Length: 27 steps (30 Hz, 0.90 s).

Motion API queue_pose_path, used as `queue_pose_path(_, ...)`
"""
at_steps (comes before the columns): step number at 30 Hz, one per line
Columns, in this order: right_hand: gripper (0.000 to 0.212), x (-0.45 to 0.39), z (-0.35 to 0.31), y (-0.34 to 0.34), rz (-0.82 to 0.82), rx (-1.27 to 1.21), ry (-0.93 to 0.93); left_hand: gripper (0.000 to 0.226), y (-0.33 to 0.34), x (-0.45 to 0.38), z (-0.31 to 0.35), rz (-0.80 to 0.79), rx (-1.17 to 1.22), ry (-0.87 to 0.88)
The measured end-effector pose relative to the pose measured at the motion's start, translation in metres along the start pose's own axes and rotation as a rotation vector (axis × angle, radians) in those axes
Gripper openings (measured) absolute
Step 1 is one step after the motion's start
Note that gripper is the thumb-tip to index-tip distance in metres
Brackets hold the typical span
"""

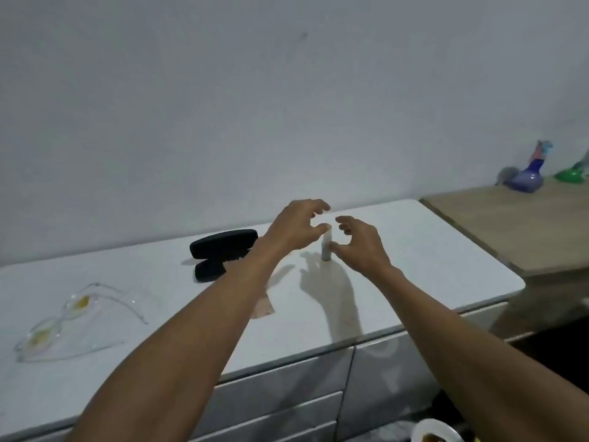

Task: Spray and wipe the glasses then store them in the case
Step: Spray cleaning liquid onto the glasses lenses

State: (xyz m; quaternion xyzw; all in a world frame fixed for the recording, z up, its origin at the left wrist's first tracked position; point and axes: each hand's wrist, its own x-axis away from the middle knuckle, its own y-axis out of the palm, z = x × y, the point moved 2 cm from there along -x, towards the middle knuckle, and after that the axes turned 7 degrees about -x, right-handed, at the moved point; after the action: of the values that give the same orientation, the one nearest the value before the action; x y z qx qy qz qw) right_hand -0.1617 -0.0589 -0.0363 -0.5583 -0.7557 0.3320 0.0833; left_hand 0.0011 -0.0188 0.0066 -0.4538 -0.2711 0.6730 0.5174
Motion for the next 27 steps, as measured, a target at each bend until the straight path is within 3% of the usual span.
queue_pose_path(4,0.07,0.003,0.023,0.018,0.023,-0.097,0.053,0.052,0.03,-0.006,-0.001,-0.064,0.061,0.011)
queue_pose_path(8,0.065,-0.01,0.041,0.034,0.065,-0.214,0.115,0.033,0.048,-0.018,-0.008,-0.003,0.071,0.017)
queue_pose_path(14,0.014,-0.02,0.044,0.05,0.093,-0.345,0.106,0.028,0.054,-0.018,-0.014,0.076,0.181,-0.064)
queue_pose_path(20,0.014,-0.018,0.048,0.054,0.102,-0.385,0.083,0.026,0.056,-0.011,-0.022,0.112,0.304,-0.112)
queue_pose_path(27,0.017,-0.015,0.047,0.06,0.137,-0.356,0.076,0.029,0.049,-0.003,-0.027,0.332,0.468,-0.179)
